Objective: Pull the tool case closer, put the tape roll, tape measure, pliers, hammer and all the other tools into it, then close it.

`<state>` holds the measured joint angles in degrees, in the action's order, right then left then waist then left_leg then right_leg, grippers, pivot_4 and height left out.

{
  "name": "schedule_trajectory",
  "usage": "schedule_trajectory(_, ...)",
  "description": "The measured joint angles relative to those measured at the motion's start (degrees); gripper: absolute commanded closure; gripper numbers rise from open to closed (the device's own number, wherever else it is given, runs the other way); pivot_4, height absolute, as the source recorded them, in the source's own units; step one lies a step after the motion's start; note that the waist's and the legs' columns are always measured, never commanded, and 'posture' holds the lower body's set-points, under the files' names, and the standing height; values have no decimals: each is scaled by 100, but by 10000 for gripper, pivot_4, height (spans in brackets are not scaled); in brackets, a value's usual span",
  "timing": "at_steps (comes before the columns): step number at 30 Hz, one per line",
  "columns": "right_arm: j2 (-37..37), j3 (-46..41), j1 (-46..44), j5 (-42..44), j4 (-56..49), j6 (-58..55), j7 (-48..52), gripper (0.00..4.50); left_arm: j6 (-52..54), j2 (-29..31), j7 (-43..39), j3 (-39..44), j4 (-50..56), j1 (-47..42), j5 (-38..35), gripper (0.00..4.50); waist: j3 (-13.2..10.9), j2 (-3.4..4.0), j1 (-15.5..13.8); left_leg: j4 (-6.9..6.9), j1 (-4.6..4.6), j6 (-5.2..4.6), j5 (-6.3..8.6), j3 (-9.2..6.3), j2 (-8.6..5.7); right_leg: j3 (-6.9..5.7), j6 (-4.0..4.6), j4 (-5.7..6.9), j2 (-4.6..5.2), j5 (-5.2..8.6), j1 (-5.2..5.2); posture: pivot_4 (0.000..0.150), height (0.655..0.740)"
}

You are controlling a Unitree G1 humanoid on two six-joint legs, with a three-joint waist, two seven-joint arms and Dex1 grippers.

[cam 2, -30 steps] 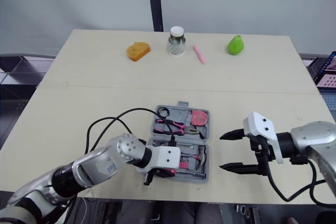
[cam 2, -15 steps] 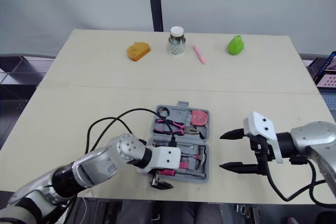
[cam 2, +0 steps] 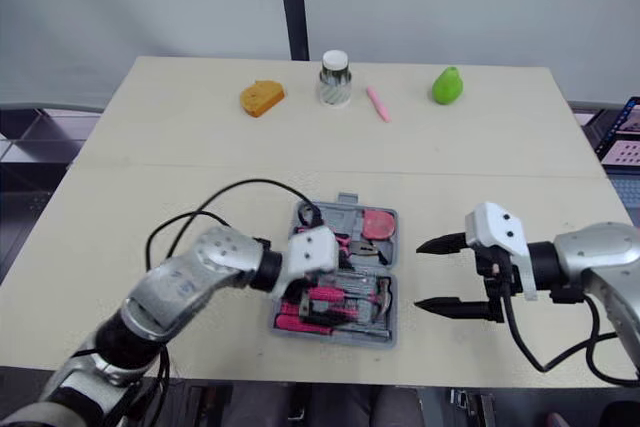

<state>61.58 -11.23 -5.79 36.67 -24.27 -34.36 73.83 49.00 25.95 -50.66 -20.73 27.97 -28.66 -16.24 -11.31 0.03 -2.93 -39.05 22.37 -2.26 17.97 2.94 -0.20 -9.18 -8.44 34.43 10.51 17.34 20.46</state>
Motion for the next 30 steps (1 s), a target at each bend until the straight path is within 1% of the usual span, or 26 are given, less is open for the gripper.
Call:
schedule_trajectory(1, -13, -2, -1, 33, 6, -23, 0, 0, -229, -12, -25, 141, -76, 108, -66, 1325, 0, 0, 1, 0, 0, 0, 0, 1, 0, 0, 0, 0, 0, 0, 0, 1500, 7400)
schedule_trajectory(2, -22, -7, 0, 73, 9, -71, 0, 0, -580, -1, -62, 303, -222, 292, -108, 3633, 0, 0, 2, 0, -2, 0, 0, 1, 0, 0, 0, 0, 0, 0, 0, 1500, 7400)
schedule_trajectory(4, -26, -19, 7, 111, 23, -95, 0, 0, -1160, 103, -183, 457, -486, 641, -111, 9615, 0, 0, 11, 1, -3, 0, 0, 3, 0, 0, 1, 0, -1, 0, 0, 1500, 7400)
schedule_trajectory(7, -26, -25, 16, 113, 28, -102, -1, 0, -1745, 249, -429, 459, -829, 1122, -110, 24556, 0, 0, 11, 1, -2, -1, 1, 4, 0, 1, 1, -1, 0, 0, 0, 1500, 7400)
schedule_trajectory(10, -27, -26, 2, 120, 27, -107, -9, 0, -2177, 429, -679, 357, -967, 1439, -86, 40508, 0, 0, -15, 1, -2, -1, 1, 2, -2, 3, 1, -2, 2, 0, 0, 1500, 7400)
schedule_trajectory(11, -27, -25, 2, 120, 27, -107, -11, 0, -2300, 488, -746, 325, -1048, 1490, -43, 44787, 0, 0, -17, 1, -2, -1, 2, 2, -2, 3, 0, -2, 2, 0, 0, 1500, 7400)
schedule_trajectory(13, -26, -25, 12, 119, 26, -107, -14, 0, -2468, 579, -838, 201, -1174, 1605, 52, 44787, 0, 0, -8, 1, -2, -3, 5, 4, -2, 5, 0, -3, 2, 0, 0, 1500, 7400)
schedule_trajectory(21, -26, -25, 37, 116, 22, -106, -29, 0, -2697, 600, -932, -236, -1648, 1611, 370, 44787, 0, 0, 3, 1, -2, -3, 5, 5, -1, 5, 0, -2, 1, 0, 1, 1500, 7400)
schedule_trajectory(30, -26, -26, 50, 113, -4, -105, -38, 0, -3016, 558, -895, -392, -1938, 1541, 731, 44787, 0, 0, 4, 2, -3, -3, 5, 4, -1, 6, 0, -2, 2, 0, 1, 1500, 7400)
